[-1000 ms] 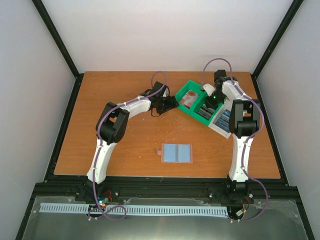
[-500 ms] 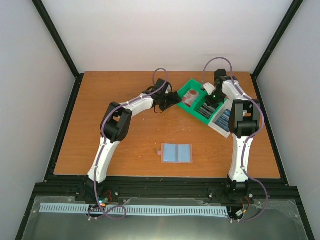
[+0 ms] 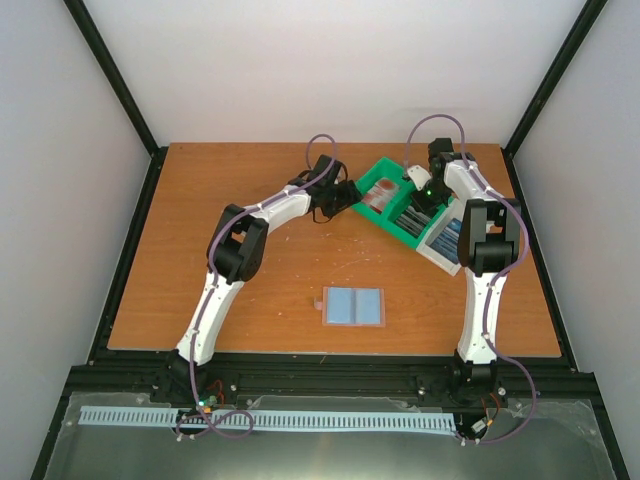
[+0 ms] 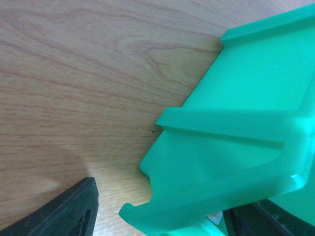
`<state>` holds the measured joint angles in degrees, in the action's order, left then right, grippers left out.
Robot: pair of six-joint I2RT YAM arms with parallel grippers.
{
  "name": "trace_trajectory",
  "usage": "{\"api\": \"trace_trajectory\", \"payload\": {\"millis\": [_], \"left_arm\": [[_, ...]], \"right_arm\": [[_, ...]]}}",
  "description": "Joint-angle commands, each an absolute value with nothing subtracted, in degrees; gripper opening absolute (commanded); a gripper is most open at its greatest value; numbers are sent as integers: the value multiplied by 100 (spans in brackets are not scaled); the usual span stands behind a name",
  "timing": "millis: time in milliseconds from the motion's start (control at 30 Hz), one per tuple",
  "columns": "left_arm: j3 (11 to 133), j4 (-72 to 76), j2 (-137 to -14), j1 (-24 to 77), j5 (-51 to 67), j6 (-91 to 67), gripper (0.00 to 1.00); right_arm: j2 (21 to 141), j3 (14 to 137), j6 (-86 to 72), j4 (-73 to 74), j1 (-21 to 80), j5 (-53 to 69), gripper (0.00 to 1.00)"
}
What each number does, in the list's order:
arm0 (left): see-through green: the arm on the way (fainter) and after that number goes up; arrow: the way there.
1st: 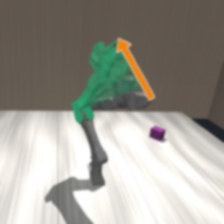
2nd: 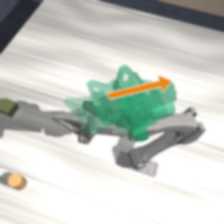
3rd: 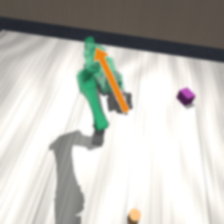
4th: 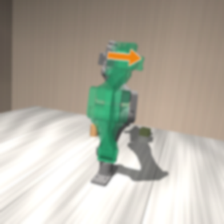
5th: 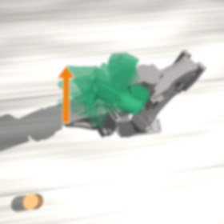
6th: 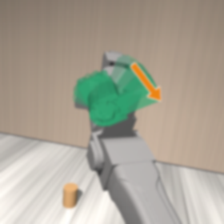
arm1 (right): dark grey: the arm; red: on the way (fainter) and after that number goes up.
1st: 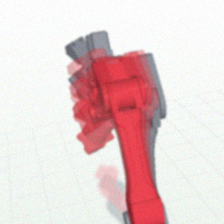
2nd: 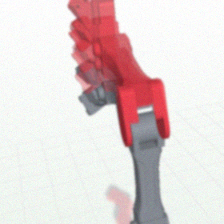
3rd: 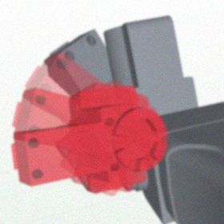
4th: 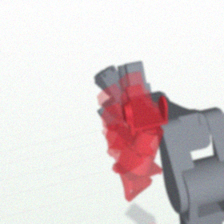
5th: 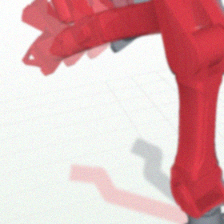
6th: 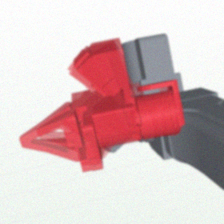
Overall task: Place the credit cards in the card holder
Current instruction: Adjust the storage box at the center of the board, then pick up the credit card from the storage box.
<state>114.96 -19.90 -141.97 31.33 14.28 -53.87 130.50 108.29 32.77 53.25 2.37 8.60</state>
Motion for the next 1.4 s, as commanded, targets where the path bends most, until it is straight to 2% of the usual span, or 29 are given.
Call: {"api": "trace_trajectory", "payload": {"millis": [0, 267, 567, 700, 900, 1233, 1367], "left_arm": [[11522, -2856, -14573, 3100, 921, -5231, 69], [11303, -3260, -14477, 3058, 361, -4986, 64], [10603, -3062, -13990, 2984, 397, -4715, 53], [10358, -2892, -13880, 2988, 600, -4649, 53], [10379, -2830, -13896, 2988, 835, -4562, 53], [10406, -2830, -13928, 2988, 921, -4535, 53], [10414, -2824, -13929, 2985, 923, -4516, 53]], "right_arm": [[12964, 10969, 3144, 5133, 158, 669, 14], [12942, 10971, 2952, 5065, 131, 420, 17], [12842, 11076, 2603, 4978, 134, 313, 22], [12873, 11149, 2563, 5047, 132, 567, 23], [12862, 10825, 3349, 5215, 349, 924, 36], [13135, 10982, 3165, 4967, 360, 804, 38], [13166, 10942, 3248, 5066, 360, 975, 45]]}}
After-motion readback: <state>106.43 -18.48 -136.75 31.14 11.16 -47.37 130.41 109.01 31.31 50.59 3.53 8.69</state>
